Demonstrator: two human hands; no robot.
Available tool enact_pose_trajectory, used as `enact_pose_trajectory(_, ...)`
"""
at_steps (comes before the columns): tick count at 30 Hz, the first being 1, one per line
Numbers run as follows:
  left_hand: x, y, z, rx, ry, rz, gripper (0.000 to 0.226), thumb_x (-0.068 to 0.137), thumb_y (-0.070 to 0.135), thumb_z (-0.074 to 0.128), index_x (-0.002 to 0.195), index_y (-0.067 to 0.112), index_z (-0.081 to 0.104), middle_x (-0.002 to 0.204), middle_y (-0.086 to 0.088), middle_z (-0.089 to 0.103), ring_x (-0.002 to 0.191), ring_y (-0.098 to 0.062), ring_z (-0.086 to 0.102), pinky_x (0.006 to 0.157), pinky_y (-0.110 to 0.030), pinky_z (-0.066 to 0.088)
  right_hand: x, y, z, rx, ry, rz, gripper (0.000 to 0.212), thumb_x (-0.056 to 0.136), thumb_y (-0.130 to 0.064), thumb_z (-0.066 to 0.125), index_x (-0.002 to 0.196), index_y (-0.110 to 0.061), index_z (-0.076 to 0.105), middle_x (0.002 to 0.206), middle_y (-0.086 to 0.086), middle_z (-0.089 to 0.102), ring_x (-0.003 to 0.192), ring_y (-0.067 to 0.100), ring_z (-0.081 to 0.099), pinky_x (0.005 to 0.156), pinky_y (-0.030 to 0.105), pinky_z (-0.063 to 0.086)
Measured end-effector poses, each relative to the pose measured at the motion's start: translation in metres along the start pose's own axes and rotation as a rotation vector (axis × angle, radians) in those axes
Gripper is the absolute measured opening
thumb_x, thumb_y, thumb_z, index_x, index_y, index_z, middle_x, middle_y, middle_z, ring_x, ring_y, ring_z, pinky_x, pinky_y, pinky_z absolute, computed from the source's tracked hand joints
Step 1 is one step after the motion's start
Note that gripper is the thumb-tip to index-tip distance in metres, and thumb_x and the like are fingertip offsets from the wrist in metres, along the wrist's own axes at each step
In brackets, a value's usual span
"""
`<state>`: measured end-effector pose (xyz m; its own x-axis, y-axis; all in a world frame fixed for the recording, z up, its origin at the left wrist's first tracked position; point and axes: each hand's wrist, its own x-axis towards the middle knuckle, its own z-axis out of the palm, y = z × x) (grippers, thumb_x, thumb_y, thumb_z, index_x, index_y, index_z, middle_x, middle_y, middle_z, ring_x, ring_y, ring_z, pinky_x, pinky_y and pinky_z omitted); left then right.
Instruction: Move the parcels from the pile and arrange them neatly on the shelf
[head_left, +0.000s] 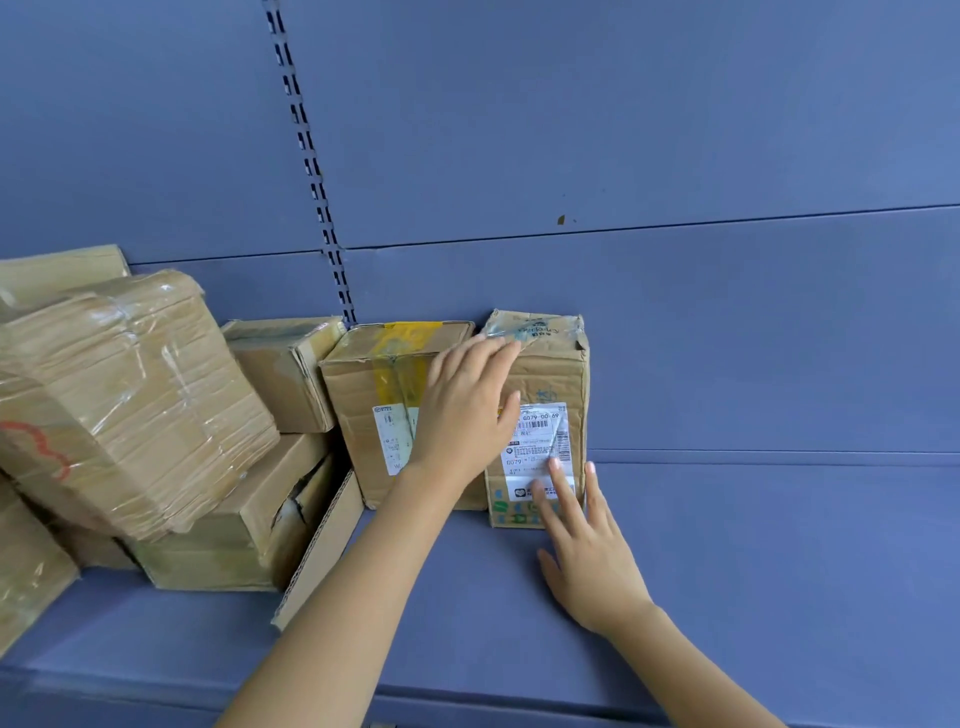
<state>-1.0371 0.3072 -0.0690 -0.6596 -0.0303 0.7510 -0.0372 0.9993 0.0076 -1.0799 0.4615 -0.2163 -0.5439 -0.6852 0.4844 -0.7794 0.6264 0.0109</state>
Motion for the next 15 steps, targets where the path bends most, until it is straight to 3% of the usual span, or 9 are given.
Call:
enact_pose_trajectory(3,-0.002,-0.002,0.000,0.003,0.092,-0.049,0.039,0.080,0.015,0.072,0.118,0.008,0.064,0.112,-0.009,0.065,0.103,-0.032,0.060,0.088,-0.042,0.045,0.004,-0.001,0.001,-0.025,-0.015,-0.009,0.070,0.067,-0.021,0.076,0.132,-0.004,0.058,0.149,0.017,0.042,0.128,0.057,0.041,0.091,0.049,0.054)
enact_pose_trajectory(7,0.006,-0.004,0.001,0.011,0.106,-0.070,0.029,0.083,0.014,0.070,0.112,0.008,0.068,0.103,-0.008,0.067,0.096,-0.032,0.061,0.082,-0.042,0.046,0.008,-0.002,0.003,-0.001,-0.041,0.003,0.069,0.069,-0.019,0.072,0.133,-0.003,0.056,0.150,0.016,0.041,0.128,0.058,0.039,0.082,0.043,0.057)
enact_pose_trajectory(12,0.010,-0.004,-0.005,0.022,0.058,-0.093,0.028,0.085,0.019,0.069,0.112,0.013,0.069,0.104,-0.005,0.067,0.098,-0.030,0.060,0.085,-0.042,0.042,0.009,-0.007,0.004,-0.111,0.003,0.023,0.071,0.063,-0.009,0.065,0.133,-0.001,0.056,0.149,0.019,0.041,0.126,0.061,0.039,0.098,0.060,0.045)
enact_pose_trajectory(15,0.006,0.000,-0.006,0.042,0.045,-0.093,0.031,0.084,0.016,0.069,0.115,0.012,0.067,0.110,-0.005,0.066,0.101,-0.030,0.060,0.084,-0.041,0.042,0.005,-0.019,0.001,-0.228,0.028,0.080,0.061,0.073,-0.007,0.042,0.133,-0.004,0.056,0.148,0.017,0.044,0.127,0.057,0.041,0.101,0.068,0.032)
